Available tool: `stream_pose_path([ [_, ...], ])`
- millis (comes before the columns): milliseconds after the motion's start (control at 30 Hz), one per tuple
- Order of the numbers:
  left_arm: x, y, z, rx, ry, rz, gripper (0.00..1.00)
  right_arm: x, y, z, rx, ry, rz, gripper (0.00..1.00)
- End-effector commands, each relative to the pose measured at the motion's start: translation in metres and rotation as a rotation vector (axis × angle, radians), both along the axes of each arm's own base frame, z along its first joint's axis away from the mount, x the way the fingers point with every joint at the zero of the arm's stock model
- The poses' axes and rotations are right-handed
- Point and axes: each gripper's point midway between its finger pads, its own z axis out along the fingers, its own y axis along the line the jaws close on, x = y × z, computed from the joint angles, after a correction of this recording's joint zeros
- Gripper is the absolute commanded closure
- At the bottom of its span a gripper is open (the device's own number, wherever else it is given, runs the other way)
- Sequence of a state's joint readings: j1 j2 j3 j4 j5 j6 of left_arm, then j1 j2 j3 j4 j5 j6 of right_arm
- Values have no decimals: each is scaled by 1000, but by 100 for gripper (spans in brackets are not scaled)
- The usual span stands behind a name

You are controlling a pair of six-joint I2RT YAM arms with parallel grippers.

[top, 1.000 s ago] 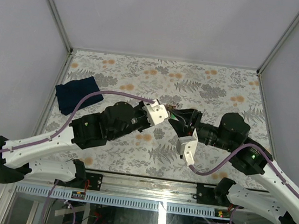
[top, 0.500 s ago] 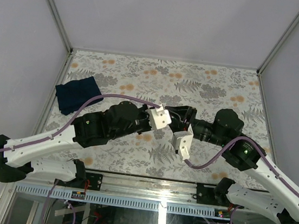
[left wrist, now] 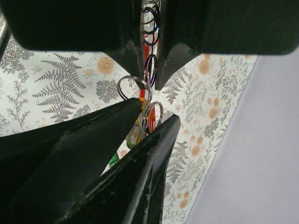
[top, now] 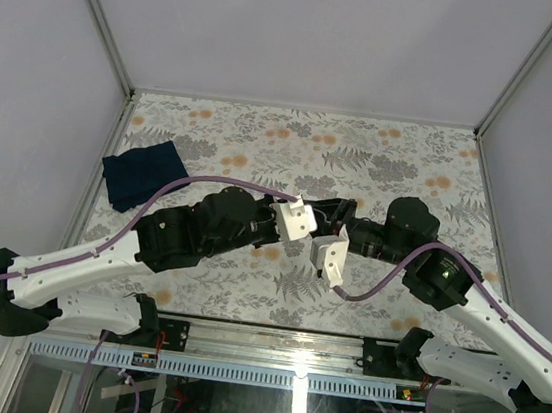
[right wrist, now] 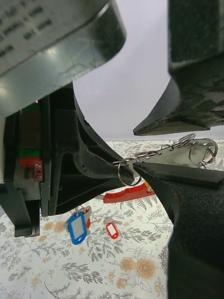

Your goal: Put the keys on the keyring

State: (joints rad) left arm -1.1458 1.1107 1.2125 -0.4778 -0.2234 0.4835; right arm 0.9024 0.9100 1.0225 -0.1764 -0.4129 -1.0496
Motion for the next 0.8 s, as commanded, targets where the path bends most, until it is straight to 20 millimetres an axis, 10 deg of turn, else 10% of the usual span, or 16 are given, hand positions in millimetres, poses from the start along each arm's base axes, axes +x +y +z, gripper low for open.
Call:
stream_pose_path([
  [0,-2,-3,32,-74,-51,-26,100,-2,4,2,13,24,8,65],
  [767,-1,0,34,-79,-60,-8,100,8,-1,8,58,50,-72,97],
])
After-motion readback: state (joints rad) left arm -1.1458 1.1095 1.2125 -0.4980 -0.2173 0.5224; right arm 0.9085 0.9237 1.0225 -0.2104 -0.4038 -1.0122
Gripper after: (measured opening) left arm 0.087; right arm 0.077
